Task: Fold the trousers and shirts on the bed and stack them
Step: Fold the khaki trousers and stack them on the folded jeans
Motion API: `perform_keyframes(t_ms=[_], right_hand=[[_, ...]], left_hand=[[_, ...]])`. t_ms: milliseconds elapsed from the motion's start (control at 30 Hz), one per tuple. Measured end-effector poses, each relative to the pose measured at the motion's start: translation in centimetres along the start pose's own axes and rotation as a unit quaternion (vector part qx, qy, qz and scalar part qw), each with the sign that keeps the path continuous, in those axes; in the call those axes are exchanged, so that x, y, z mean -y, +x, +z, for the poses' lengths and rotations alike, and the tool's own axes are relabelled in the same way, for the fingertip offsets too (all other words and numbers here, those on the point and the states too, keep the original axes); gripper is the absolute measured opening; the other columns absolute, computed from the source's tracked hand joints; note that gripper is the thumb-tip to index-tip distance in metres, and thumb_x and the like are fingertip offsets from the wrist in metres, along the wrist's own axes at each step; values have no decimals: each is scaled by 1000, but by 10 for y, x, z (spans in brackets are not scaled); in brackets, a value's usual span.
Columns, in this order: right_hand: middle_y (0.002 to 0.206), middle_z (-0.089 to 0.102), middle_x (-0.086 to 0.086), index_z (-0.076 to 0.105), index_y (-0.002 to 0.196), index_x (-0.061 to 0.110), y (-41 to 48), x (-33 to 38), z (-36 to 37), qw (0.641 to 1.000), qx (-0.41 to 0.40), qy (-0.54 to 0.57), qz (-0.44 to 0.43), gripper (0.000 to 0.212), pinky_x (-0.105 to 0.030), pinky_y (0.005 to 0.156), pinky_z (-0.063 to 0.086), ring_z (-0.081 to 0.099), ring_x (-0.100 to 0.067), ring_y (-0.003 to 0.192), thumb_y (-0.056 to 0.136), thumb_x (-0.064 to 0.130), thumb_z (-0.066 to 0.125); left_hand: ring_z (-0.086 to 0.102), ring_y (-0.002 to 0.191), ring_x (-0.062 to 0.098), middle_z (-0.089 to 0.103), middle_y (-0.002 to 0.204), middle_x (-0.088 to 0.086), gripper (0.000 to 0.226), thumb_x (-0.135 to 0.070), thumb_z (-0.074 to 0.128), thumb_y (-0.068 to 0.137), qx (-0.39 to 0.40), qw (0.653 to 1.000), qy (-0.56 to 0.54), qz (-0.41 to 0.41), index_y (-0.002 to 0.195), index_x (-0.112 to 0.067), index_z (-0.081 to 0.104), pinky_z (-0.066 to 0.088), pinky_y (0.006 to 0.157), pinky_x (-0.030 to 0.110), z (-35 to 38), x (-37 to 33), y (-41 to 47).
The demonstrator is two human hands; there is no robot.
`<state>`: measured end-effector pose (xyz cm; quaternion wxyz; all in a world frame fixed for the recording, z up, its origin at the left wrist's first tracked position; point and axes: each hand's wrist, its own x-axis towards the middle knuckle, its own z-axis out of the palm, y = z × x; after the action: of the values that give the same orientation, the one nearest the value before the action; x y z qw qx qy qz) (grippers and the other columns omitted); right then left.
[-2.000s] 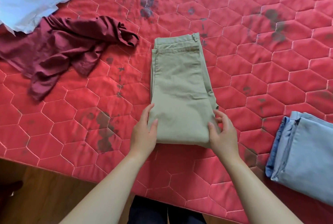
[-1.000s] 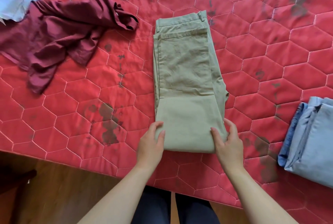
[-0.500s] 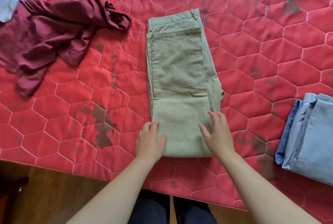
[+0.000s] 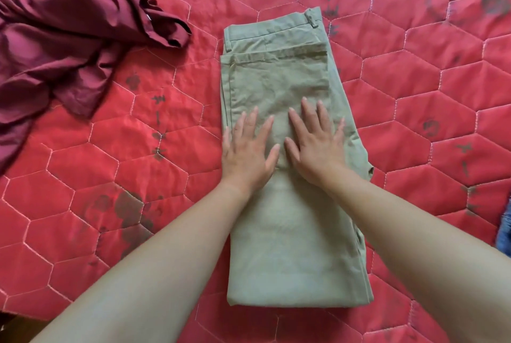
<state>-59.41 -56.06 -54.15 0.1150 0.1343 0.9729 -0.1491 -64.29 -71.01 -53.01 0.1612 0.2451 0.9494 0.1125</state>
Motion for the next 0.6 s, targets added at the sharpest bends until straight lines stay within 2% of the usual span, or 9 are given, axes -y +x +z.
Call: perform_keyframes(t_ms=[100, 233, 367, 467, 600], right_hand=[[158, 7, 2, 21, 147, 29, 3, -11, 18, 999, -28, -20, -16, 62, -63, 108, 0, 0, -22, 145, 90, 51, 31], [158, 13, 1, 25, 146, 29, 5, -15, 22, 999, -40, -9, -20, 62, -60, 109, 4, 4, -22, 145, 88, 50, 32], [158, 8, 2, 26, 146, 29, -1, -9, 13, 1000, -23, 15, -3, 60, -55, 111, 4, 1, -21, 145, 91, 43, 43], [156, 16, -5, 37, 141, 24, -17, -6, 3, 994, -44, 79, 53, 60, -46, 111, 12, 11, -25, 143, 86, 35, 57], [136, 38, -16, 39, 138, 10, -49, -13, -9, 974, -70, 157, 149, 62, -35, 106, 23, 34, -33, 126, 83, 23, 65]], left_hand=[[3, 145, 19, 6, 158, 0, 61, -49, 40, 91, -11, 999, 31, 10, 147, -36, 20, 1, 114, 45, 22, 13, 13], [17, 143, 25, 19, 156, 5, 61, -49, 36, 87, -53, 997, 55, 30, 145, -32, 28, 11, 112, 48, 33, 19, 14], [14, 144, 26, 15, 157, 6, 62, -48, 37, 89, -15, 997, 66, 26, 146, -30, 25, 10, 112, 49, 24, 15, 11], [6, 145, 23, 7, 158, 3, 63, -45, 42, 91, 25, 997, 66, 18, 148, -30, 19, 8, 113, 48, 12, 12, 3], [15, 142, 22, 17, 155, 3, 57, -39, 48, 91, 45, 998, 3, -34, 143, -23, 32, 25, 108, 43, -7, 9, -28]])
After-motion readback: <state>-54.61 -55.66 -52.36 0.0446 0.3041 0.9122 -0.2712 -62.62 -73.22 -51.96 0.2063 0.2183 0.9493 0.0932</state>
